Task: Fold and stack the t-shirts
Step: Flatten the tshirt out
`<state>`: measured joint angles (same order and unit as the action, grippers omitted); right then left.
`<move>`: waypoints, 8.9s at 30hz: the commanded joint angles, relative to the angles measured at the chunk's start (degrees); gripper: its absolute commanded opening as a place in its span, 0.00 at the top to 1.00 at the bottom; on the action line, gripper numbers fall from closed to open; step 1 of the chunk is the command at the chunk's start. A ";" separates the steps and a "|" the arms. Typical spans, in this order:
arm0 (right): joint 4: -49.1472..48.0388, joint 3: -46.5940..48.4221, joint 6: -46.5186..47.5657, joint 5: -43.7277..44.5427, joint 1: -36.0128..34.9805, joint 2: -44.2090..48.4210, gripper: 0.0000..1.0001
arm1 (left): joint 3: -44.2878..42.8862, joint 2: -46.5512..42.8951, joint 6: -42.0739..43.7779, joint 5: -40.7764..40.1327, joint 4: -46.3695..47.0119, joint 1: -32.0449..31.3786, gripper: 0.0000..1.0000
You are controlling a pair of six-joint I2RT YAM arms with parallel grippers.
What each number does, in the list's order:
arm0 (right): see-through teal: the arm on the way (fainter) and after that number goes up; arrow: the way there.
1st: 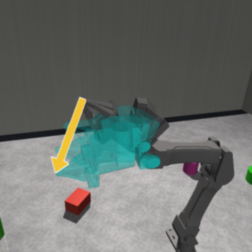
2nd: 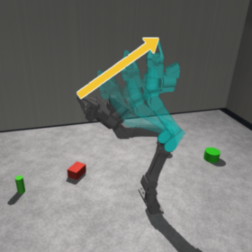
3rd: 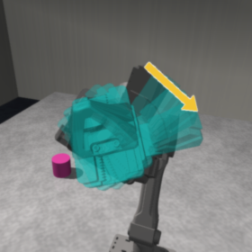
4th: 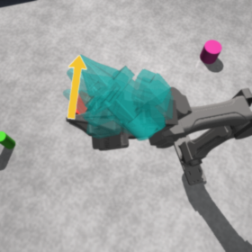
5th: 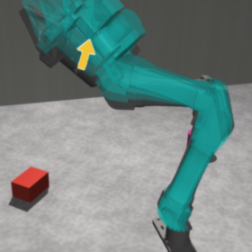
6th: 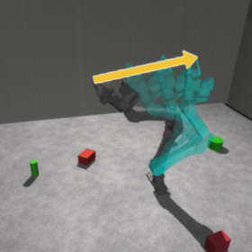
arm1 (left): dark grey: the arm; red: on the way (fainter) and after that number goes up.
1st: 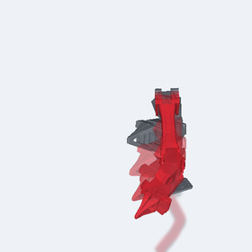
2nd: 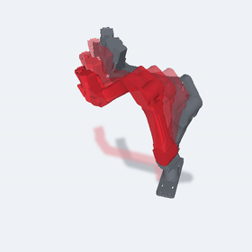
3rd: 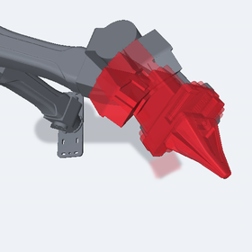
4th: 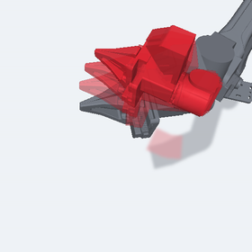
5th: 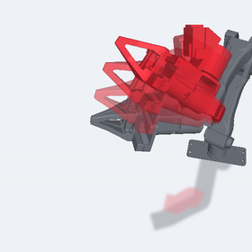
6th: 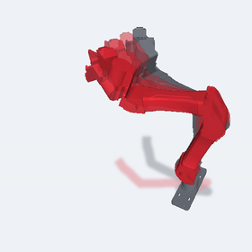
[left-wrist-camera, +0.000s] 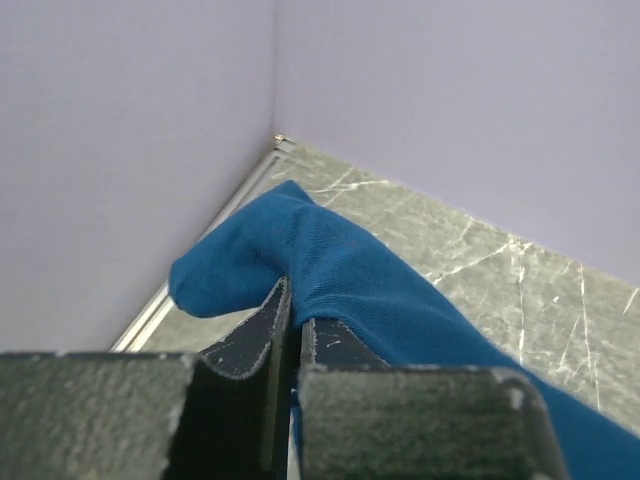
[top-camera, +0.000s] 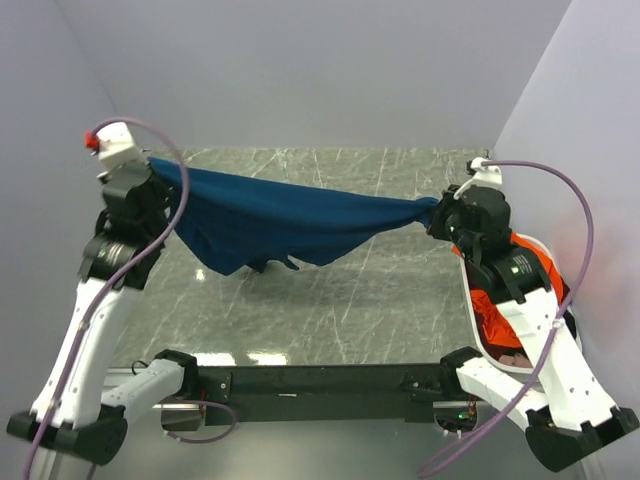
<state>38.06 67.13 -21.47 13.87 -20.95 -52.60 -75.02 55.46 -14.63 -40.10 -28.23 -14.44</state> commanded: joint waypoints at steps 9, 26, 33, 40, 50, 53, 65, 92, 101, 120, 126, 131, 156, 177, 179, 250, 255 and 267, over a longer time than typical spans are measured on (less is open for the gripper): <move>-13.10 -3.68 -6.20 -1.05 7.94 -22.60 0.91 | -20.13 44.52 0.66 13.72 13.13 2.83 0.88; -20.20 -12.27 -1.47 -18.60 1.73 -20.09 0.37 | 7.32 27.53 -16.82 28.05 8.63 2.83 0.09; -32.59 -20.19 -1.73 -26.42 -12.44 -22.36 0.39 | 29.64 13.98 -19.46 35.09 11.00 2.75 0.06; -45.35 -19.24 -4.19 -29.95 -21.06 -35.45 0.40 | 35.13 8.61 -20.96 38.08 12.41 2.66 0.06; -50.98 -12.82 -7.09 -29.59 -23.17 -51.01 0.45 | 34.85 3.25 -16.66 36.40 10.21 2.66 0.06; -53.08 -12.29 -7.70 -31.44 -23.87 -53.65 0.45 | 36.44 2.81 -16.74 36.84 11.61 2.75 0.06; -48.81 -7.11 -9.46 -32.85 -25.37 -53.51 1.00 | 36.35 2.99 -16.13 37.20 12.76 2.75 0.07; -12.93 -11.59 -5.34 -4.47 -20.19 -24.92 0.49 | 35.48 10.96 -29.92 40.37 5.28 -13.76 0.11; -15.74 -16.24 -4.01 -7.98 -18.95 -20.18 0.50 | 28.80 24.50 -29.05 33.86 6.70 -16.68 0.52; -16.53 -22.31 -4.10 -8.51 -18.16 -15.43 0.50 | 22.29 38.67 -26.41 24.82 3.98 -17.20 0.92; -16.00 -22.92 -3.93 -8.33 -17.02 -14.46 0.50 | 27.03 35.33 -27.11 21.81 -1.03 -12.22 0.96; -14.86 -22.22 -3.49 -8.16 -15.88 -14.73 0.50 | 29.94 30.33 -25.45 21.74 -2.79 -1.85 0.94; -13.89 -23.80 -2.43 -8.68 -15.09 -11.30 0.50 | 30.46 23.19 -32.21 32.45 -4.03 -10.96 0.61; -16.53 -30.31 -1.64 -10.00 -12.27 -9.10 0.50 | 27.39 26.98 -27.64 22.61 -12.90 -0.86 0.69; -16.62 -30.22 -1.47 -10.44 -12.10 -8.66 0.50 | 25.64 26.98 -27.64 21.91 -14.21 -0.68 0.68; -12.05 -27.76 -4.45 -6.31 -10.78 -10.33 0.48 | 35.12 28.83 -35.82 28.41 -10.09 -10.35 0.99; -9.59 -25.48 -4.72 -4.11 -8.68 -11.38 0.43 | 30.66 23.57 -35.03 23.59 -15.00 -10.09 0.99; -13.09 -22.57 -8.13 -10.69 3.19 -14.45 0.30 | 12.55 12.57 -22.73 21.99 -20.03 3.79 0.99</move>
<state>27.90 43.18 -26.85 5.80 -20.29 -65.82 -58.89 70.28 -42.39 -17.80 -46.63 -12.58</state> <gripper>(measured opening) 0.690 0.026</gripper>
